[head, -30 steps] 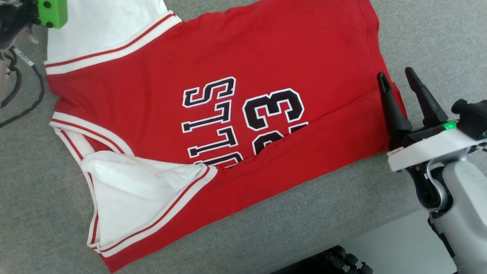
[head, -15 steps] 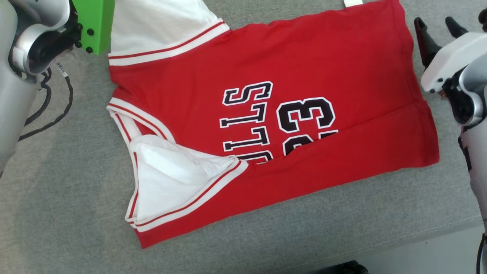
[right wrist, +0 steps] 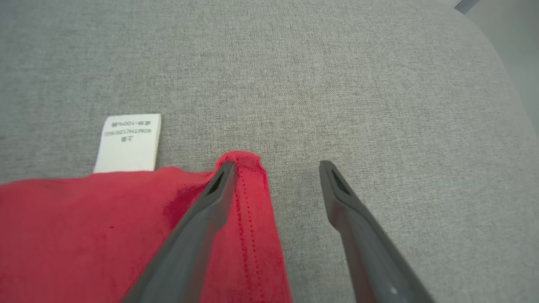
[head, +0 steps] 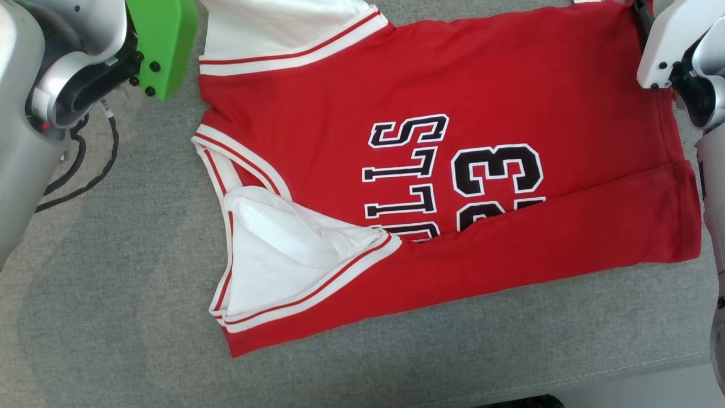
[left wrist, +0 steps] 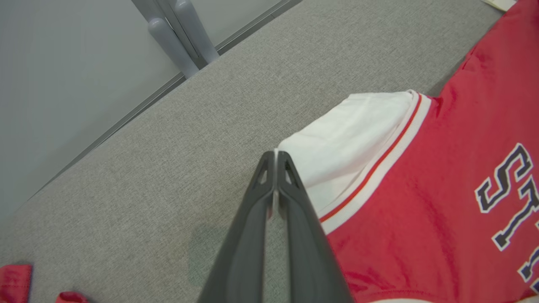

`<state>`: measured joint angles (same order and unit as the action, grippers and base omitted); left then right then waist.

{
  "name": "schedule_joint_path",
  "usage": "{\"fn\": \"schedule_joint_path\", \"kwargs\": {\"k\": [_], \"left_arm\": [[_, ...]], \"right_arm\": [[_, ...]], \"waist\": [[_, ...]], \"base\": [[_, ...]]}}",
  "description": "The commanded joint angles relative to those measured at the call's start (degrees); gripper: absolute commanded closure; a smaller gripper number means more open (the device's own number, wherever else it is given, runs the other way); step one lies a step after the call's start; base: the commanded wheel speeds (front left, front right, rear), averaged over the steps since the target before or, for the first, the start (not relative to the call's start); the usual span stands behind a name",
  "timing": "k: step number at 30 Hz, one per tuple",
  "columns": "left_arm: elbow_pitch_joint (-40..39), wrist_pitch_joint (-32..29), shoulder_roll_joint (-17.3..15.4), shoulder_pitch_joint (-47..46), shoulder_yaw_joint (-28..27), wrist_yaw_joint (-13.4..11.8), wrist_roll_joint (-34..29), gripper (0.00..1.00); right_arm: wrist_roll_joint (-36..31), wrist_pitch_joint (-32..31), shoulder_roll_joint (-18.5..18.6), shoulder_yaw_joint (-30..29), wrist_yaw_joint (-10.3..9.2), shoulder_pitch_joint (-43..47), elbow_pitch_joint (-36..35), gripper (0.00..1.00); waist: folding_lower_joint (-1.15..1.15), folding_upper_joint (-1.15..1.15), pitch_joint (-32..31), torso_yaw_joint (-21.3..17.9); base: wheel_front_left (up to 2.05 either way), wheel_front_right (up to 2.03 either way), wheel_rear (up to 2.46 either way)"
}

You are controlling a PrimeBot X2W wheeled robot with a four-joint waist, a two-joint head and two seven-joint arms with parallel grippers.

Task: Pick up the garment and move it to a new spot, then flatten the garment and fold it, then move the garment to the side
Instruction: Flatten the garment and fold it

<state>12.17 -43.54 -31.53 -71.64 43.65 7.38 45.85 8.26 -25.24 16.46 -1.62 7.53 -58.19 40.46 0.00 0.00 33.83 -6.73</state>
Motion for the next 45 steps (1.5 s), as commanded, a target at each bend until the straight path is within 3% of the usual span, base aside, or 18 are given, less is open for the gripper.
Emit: {"fn": "schedule_joint_path", "kwargs": {"k": [1, 5, 6, 9, 11, 16, 18, 19, 29, 39, 45], "left_arm": [[-0.34, 0.08, -0.67, -0.42, 0.22, 0.14, 0.08, 1.0], [-0.44, 0.27, -1.04, -0.31, 0.41, 0.14, 0.05, 1.0], [-0.41, 0.29, -1.12, -0.28, 0.41, 0.14, 0.1, 1.0], [-0.4, 0.37, -1.41, -0.26, 0.42, 0.11, 0.15, 1.0], [-0.44, 0.38, -1.46, -0.25, 0.44, 0.06, 0.2, 1.0], [-0.45, 0.41, -1.52, -0.36, 0.48, -0.13, 0.31, 1.0], [-0.34, 0.5, -1.6, -0.39, 0.52, -0.12, 0.3, 1.0], [-0.34, 0.71, -1.65, -0.48, 0.53, -0.11, 0.14, 1.0], [-0.26, 5.43, -2.23, -1.56, 0.46, 0.03, -1.46, 1.0], [1.03, 16.14, -1.75, -5.15, 0.59, 0.1, -2.87, 1.0], [0.85, 17.83, -1.6, -3.76, 1.28, 0.11, 0.12, 1.0]], "right_arm": [[-0.92, -0.33, -0.36, 0.12, -0.09, -0.87, 0.19, 0.0], [-1.87, -1.5, -0.4, 1.17, -0.09, -1.04, 0.48, 0.0], [-2.0, -1.64, -0.42, 1.36, -0.09, -1.15, 0.49, 0.05], [-2.54, -2.51, -0.12, 2.09, -0.09, -1.18, 0.37, 0.45], [-2.88, -2.83, 0.13, 2.74, -0.09, -1.13, 0.12, 0.55], [-2.9, -3.12, 0.48, 4.13, -0.09, -1.28, -0.72, 0.64], [-2.58, -3.05, 0.62, 4.75, -0.09, -1.4, -1.12, 0.82], [-2.48, -3.08, 0.91, 5.02, -0.09, -1.45, -1.3, 1.0], [0.98, -0.63, 2.83, 5.71, -0.09, -1.35, -3.76, 1.0], [4.87, 5.41, 4.6, 1.13, -0.1, -2.4, -5.38, 1.0], [10.57, 7.35, 4.81, -0.84, -0.1, -0.07, -6.43, 1.0]], "waist": [[0.0, 0.0, 0.28, 0.29], [0.0, 0.0, 0.39, 0.4], [0.0, 0.0, 0.42, 0.42], [0.0, 0.0, 0.55, 0.45], [0.0, 0.0, 0.6, 0.46], [0.0, 0.0, 0.74, 0.45], [0.0, 0.0, 0.74, 0.45], [0.0, 0.0, 0.75, 0.47], [0.0, 0.0, 0.77, 0.97], [0.0, 0.0, 0.7, 2.09], [0.0, 0.0, -0.41, 2.95]], "base": [[0.0, 0.0, 0.0], [0.0, 0.0, 0.0], [0.0, 0.0, 0.0], [0.0, 0.0, 0.0], [0.0, 0.0, 0.0], [0.0, 0.0, 0.0], [0.0, 0.0, 0.0], [0.0, 0.0, 0.0], [0.0, 0.0, 0.0], [0.0, 0.0, 0.0], [0.0, 0.0, 0.0]]}}
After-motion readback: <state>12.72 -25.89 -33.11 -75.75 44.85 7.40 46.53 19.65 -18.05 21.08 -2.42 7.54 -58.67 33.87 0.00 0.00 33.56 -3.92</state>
